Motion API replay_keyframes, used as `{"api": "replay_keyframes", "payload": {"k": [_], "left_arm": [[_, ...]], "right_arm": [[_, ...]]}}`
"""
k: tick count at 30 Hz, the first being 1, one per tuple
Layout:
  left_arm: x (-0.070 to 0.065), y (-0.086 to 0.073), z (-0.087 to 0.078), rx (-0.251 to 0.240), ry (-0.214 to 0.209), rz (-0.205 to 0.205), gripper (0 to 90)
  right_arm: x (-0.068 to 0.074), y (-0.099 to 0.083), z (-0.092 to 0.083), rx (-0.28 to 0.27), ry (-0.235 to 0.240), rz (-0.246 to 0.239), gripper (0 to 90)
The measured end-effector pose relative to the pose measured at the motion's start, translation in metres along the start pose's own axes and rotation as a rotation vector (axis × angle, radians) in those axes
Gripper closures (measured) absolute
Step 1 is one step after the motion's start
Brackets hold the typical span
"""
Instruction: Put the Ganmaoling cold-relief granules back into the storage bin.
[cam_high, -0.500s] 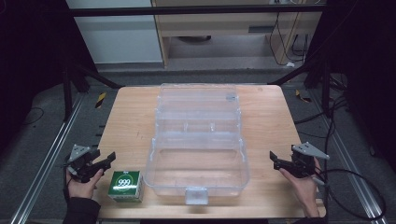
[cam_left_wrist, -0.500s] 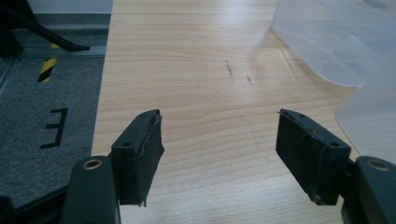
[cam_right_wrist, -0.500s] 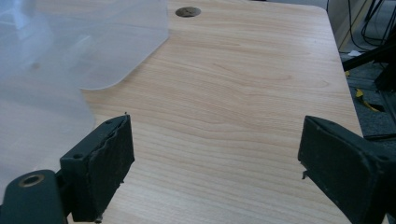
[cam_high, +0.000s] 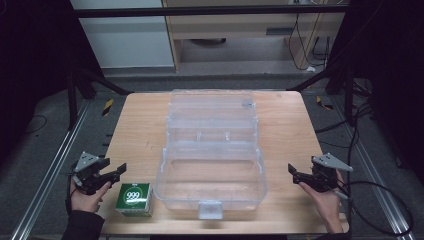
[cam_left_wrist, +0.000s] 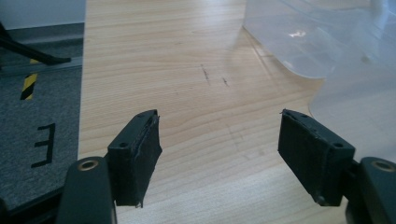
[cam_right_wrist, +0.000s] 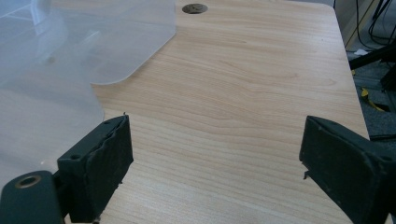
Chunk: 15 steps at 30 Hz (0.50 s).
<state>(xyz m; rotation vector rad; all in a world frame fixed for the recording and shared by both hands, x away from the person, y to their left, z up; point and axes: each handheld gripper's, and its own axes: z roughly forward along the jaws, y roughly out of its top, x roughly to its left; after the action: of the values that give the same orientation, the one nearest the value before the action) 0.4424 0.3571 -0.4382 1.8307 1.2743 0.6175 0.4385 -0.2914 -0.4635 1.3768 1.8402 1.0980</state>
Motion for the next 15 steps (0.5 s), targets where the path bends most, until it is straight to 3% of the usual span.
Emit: {"api": "replay_keyframes", "payload": {"k": [1,2,5,11,15], "left_arm": [[-0.001,0.003,-0.002,0.014,-0.022,0.033,27.0],[-0.001,0.003,-0.002,0.014,-0.022,0.033,27.1],[-0.001,0.011,-0.008,0.028,-0.073,0.077,26.5],[0.001,0.024,-0.018,0.018,-0.131,0.113,23.3],[-0.001,0.034,-0.023,0.042,-0.172,0.159,21.2]], "right_arm": [[0.0,-0.001,0.0,-0.001,-0.002,-0.006,10.0],[0.0,-0.001,0.001,0.004,0.001,-0.008,9.5],[0.0,-0.002,0.002,0.009,-0.001,-0.021,9.1],[-0.001,-0.004,0.001,0.001,-0.014,-0.044,9.0],[-0.002,-0.005,0.001,0.007,-0.01,-0.047,8.6]]}}
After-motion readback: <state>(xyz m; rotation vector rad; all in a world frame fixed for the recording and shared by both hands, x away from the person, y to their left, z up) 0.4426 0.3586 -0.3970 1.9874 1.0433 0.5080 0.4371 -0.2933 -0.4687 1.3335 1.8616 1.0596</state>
